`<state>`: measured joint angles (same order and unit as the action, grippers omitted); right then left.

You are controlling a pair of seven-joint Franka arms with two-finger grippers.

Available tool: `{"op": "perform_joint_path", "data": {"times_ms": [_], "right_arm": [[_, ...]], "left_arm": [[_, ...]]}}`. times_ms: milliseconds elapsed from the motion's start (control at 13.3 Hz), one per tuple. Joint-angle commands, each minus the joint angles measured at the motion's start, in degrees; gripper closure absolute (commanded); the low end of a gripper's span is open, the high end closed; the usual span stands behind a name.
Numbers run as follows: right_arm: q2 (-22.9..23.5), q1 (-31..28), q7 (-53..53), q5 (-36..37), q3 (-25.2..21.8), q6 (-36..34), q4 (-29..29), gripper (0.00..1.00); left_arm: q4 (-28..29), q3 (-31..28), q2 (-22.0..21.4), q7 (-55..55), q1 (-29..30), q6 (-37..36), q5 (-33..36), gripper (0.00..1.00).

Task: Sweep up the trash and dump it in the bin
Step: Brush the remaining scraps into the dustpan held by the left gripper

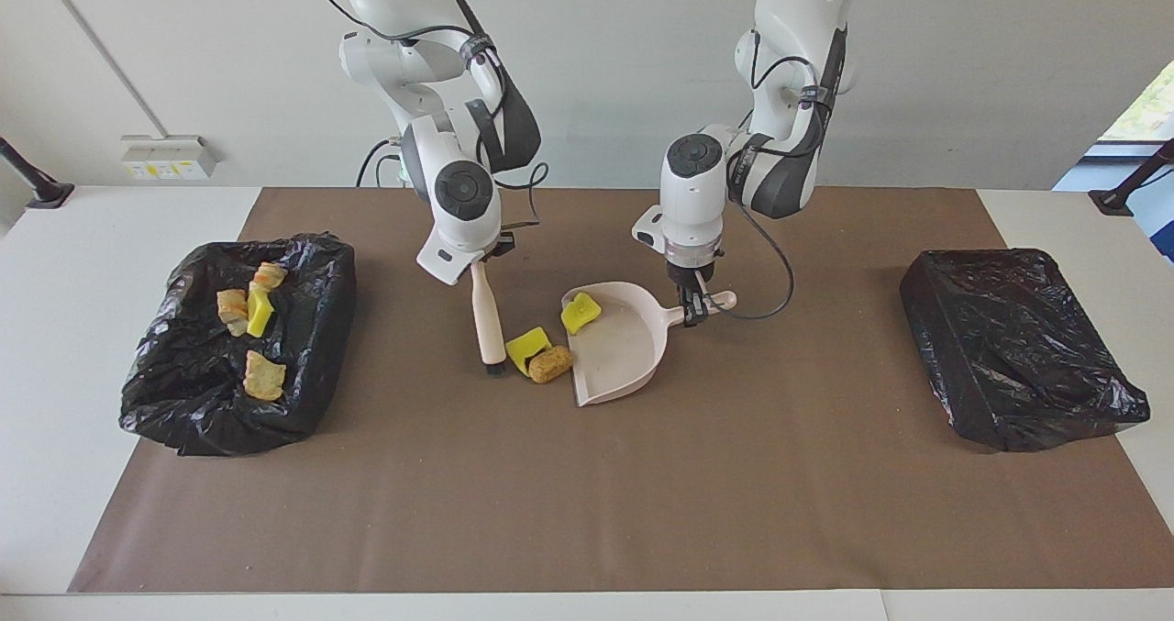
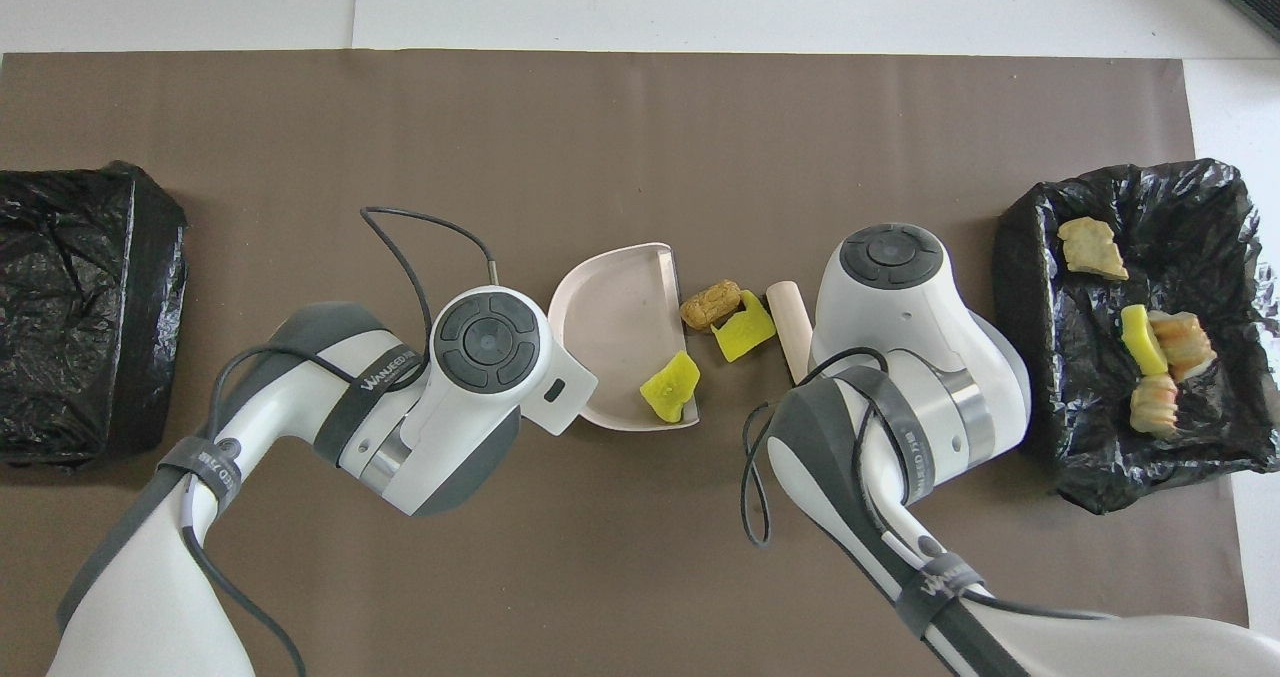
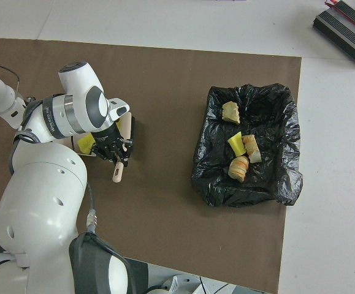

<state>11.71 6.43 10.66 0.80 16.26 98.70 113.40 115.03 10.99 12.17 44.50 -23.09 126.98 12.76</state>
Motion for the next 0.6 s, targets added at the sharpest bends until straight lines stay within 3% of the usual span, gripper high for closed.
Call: {"op": "perform_joint_path", "data": {"times_ms": [0, 377, 528], "right_arm": [[1.04, 1.21, -0.81, -5.34, 0.44, 2.63, -0.11, 1.0], [1.21, 5.07, -7.59, -22.65, 0.44, 4.22, -0.99, 1.0], [1.12, 5.61, -5.39, -24.88, 0.53, 3.69, -1.51, 1.0]], "left_arm": [[2.4, -0.62, -1.63, -0.99, -0.2, 1.69, 0.42, 1.0], [2.4, -0.62, -1.63, -0.99, -0.2, 1.69, 0.42, 1.0], [2.4, -0.62, -1.63, -0.99, -0.11, 1.69, 0.42, 1.0]]}}
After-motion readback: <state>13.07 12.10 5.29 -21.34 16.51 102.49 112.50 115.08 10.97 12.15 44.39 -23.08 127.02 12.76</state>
